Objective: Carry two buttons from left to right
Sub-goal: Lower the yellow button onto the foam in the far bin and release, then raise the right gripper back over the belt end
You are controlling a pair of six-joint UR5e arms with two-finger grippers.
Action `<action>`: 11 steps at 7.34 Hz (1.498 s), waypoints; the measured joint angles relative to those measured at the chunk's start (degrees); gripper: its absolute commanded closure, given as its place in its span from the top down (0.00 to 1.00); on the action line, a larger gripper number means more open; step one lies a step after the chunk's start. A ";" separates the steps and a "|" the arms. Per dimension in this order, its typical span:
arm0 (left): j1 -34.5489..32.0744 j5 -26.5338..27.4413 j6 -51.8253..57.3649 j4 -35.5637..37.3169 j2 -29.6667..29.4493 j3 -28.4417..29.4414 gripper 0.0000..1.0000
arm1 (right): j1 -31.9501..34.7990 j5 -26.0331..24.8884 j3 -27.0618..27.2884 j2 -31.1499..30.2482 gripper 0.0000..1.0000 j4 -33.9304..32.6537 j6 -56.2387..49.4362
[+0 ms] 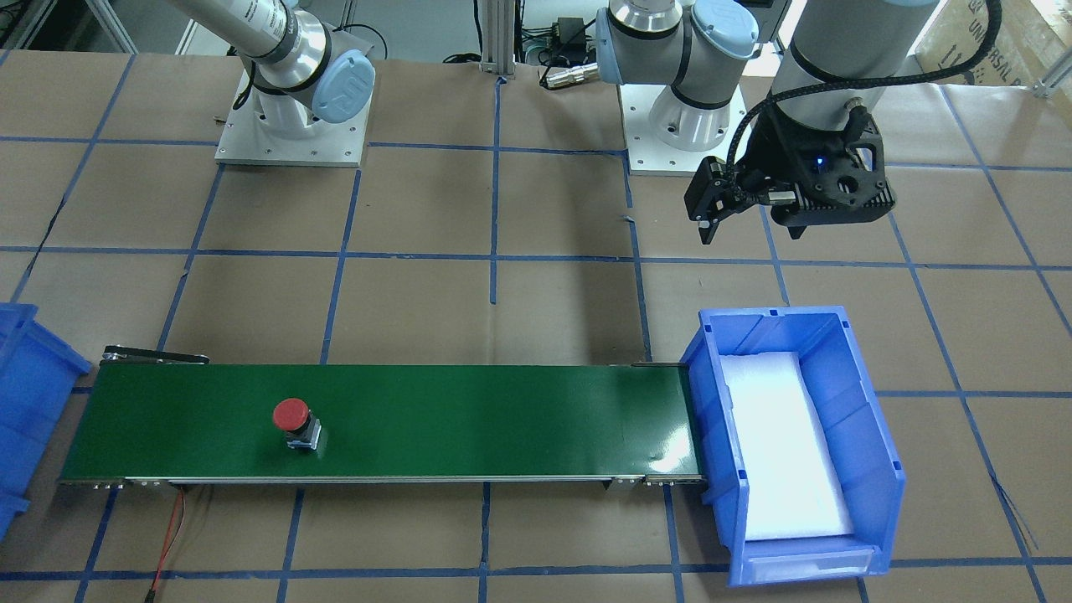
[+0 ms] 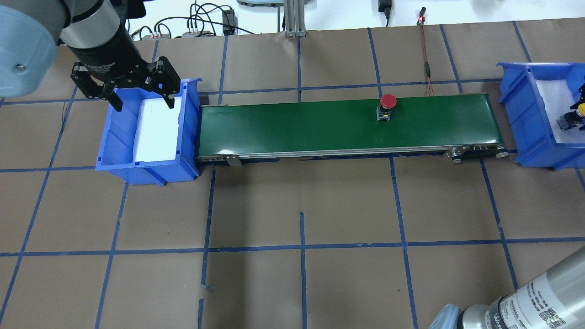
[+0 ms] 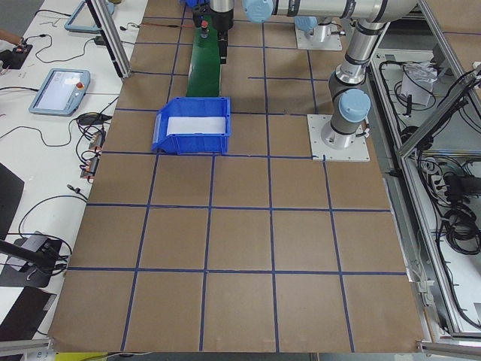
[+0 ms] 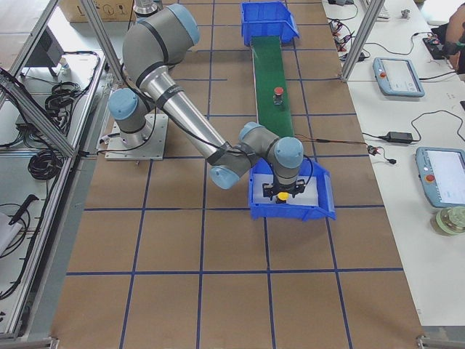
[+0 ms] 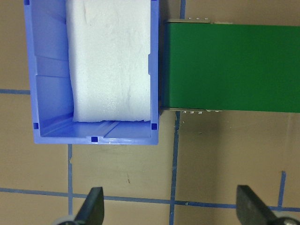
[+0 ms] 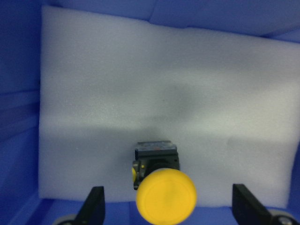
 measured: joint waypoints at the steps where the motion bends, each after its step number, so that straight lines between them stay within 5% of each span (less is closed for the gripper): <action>1: -0.01 -0.03 0.07 0.04 -0.11 0.02 1.00 | 0.96 0.09 -1.54 -2.00 1.00 2.44 0.09; 7: -0.03 -0.12 0.03 0.20 -0.21 -0.04 1.00 | 18.29 -0.73 -2.73 -13.51 1.00 13.37 7.44; 11: -0.10 -0.11 0.29 0.08 -0.01 -0.07 1.00 | 23.75 -0.24 7.45 -10.69 0.98 2.24 22.56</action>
